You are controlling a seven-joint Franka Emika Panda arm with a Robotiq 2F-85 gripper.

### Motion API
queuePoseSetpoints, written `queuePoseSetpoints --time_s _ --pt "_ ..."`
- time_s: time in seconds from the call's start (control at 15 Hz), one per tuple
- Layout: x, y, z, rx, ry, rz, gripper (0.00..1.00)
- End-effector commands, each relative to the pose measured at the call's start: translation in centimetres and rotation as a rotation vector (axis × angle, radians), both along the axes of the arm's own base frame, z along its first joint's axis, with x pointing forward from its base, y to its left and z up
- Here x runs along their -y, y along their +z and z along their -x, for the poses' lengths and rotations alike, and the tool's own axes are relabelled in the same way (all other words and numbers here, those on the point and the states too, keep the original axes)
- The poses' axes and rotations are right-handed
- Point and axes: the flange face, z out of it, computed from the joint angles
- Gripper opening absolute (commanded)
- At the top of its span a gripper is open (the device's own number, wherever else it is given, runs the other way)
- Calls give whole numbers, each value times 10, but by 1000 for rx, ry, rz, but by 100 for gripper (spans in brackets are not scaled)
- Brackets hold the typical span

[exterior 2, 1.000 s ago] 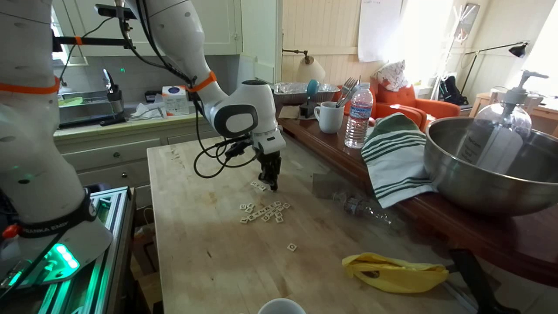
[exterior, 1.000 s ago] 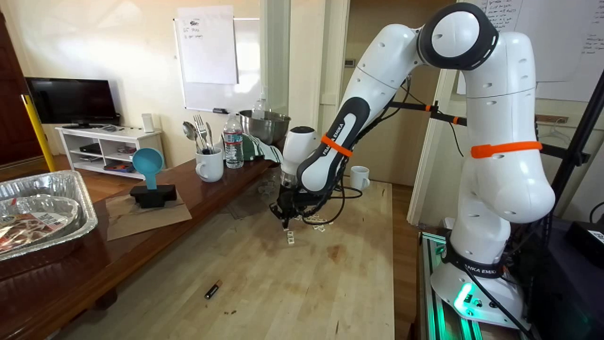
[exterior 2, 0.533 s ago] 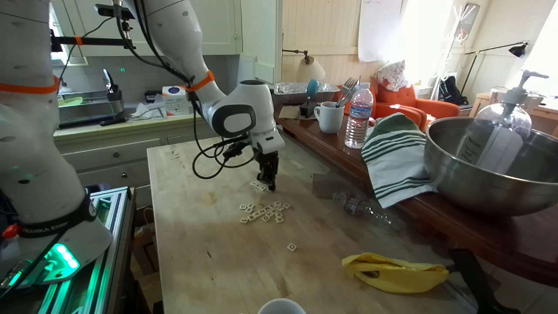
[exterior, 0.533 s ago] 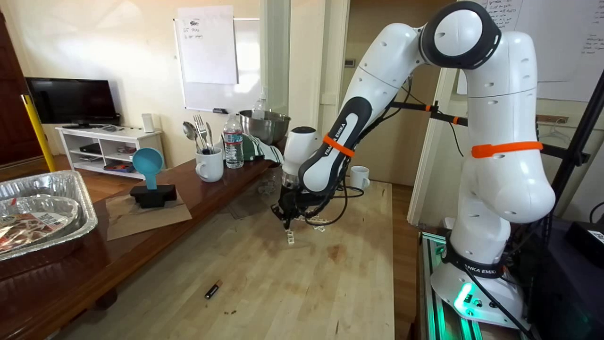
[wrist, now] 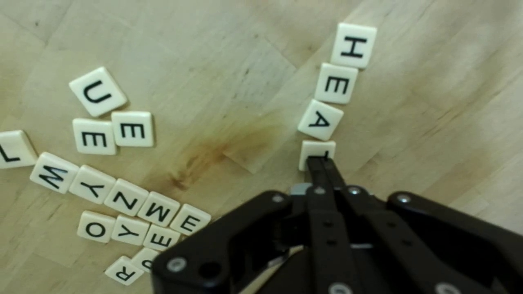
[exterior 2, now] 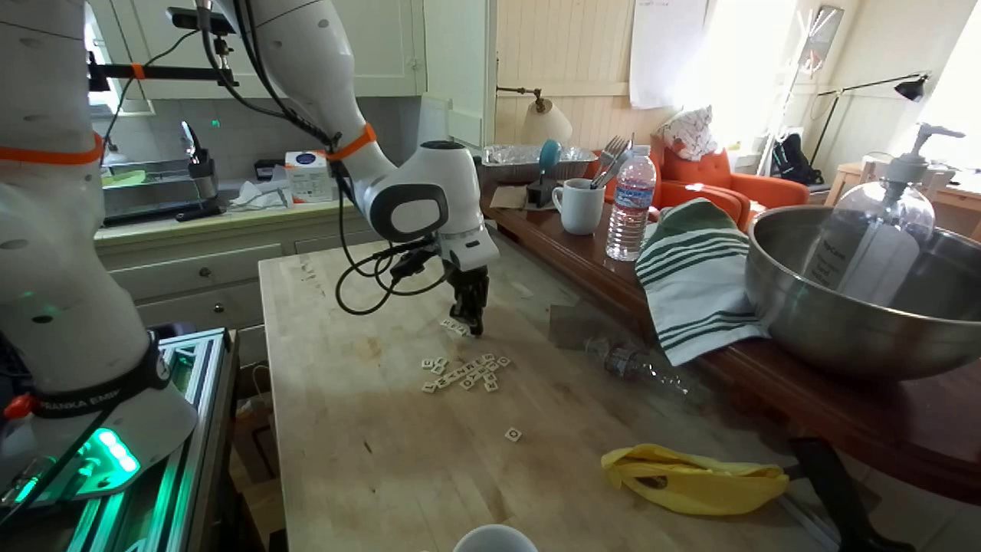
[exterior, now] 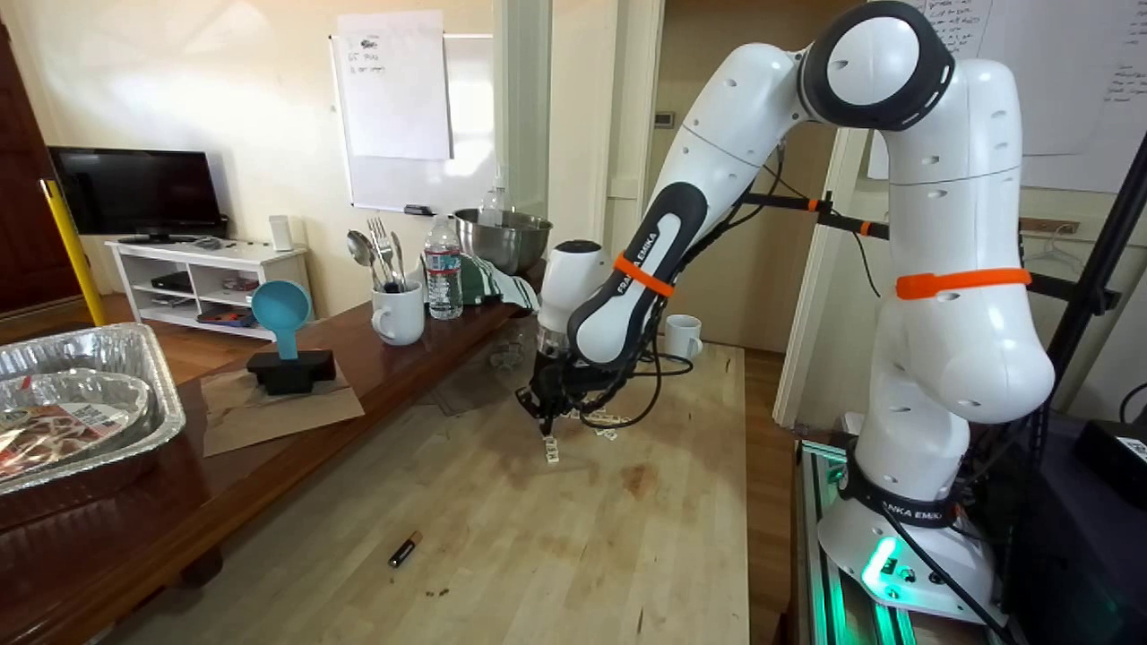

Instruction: Align the small blocks on the table

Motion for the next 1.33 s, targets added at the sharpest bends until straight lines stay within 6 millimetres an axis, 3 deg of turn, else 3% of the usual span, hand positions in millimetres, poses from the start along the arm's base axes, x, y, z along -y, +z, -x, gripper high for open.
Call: queuePoseSetpoints --time_s 0.0,0.67,1.27 --pt "-2 -16 14 -50 -44 -30 0" --pt "-4 -17 17 -61 -115 -83 0" --pt "4 6 28 -28 -108 -56 0"
